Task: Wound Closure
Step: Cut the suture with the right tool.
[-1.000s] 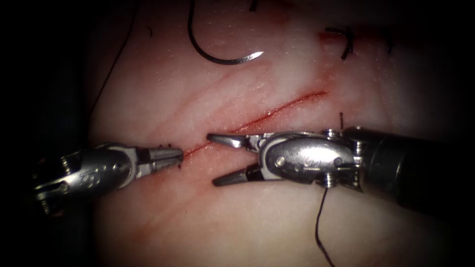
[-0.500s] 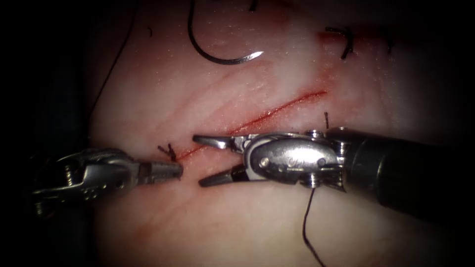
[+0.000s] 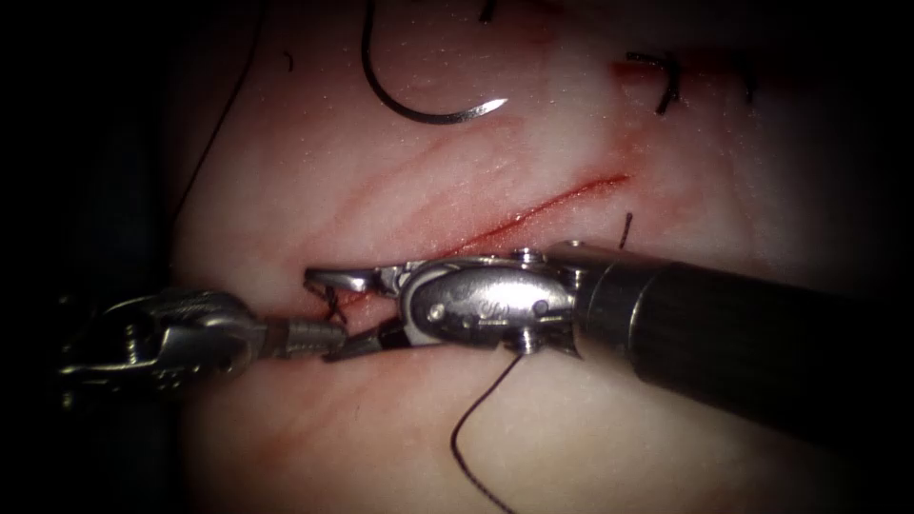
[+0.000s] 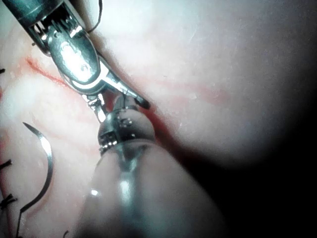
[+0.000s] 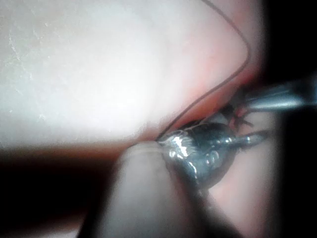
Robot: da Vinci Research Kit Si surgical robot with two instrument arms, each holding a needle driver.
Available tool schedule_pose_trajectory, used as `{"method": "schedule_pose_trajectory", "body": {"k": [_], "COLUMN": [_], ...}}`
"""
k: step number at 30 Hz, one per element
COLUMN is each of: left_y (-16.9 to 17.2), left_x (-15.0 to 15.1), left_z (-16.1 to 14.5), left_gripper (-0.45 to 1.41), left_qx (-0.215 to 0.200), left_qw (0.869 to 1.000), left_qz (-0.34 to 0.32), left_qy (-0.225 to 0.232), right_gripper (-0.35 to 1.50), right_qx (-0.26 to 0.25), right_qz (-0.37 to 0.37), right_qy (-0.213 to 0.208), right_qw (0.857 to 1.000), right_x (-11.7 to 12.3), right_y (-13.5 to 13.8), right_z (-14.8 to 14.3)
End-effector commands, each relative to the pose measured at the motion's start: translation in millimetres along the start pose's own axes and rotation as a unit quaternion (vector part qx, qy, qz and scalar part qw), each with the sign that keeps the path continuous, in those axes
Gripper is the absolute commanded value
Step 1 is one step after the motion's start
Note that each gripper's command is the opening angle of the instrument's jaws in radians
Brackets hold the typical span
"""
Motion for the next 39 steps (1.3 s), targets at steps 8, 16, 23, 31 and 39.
{"method": "schedule_pose_trajectory", "body": {"k": [8, 16, 23, 31, 39], "left_y": [-0.3, -0.1, 0.0, 0.0, -0.2], "left_x": [-0.1, 0.4, 0.8, 0.8, 0.8], "left_z": [0.6, 0.9, 0.9, 0.9, 0.7], "left_gripper": [-0.35, -0.35, -0.35, -0.35, -0.35], "left_qx": [-0.008, -0.017, -0.026, -0.031, -0.037], "left_qw": [1.000, 1.000, 0.999, 0.999, 0.998], "left_qz": [0.004, 0.006, 0.000, -0.019, -0.040], "left_qy": [0.008, 0.016, 0.027, 0.032, 0.036], "right_gripper": [1.35, 1.35, 1.35, 1.33, 1.28], "right_qx": [0.008, -0.003, -0.009, -0.016, -0.016], "right_qz": [-0.021, -0.035, -0.046, -0.047, -0.051], "right_qy": [0.011, 0.017, 0.021, 0.033, 0.040], "right_qw": [1.000, 0.999, 0.999, 0.998, 0.998], "right_x": [-1.2, -0.4, 0.0, 1.5, 2.1], "right_y": [-0.4, 0.4, 0.6, 0.6, 0.2], "right_z": [3.0, 4.7, 4.9, 5.6, 5.9]}}
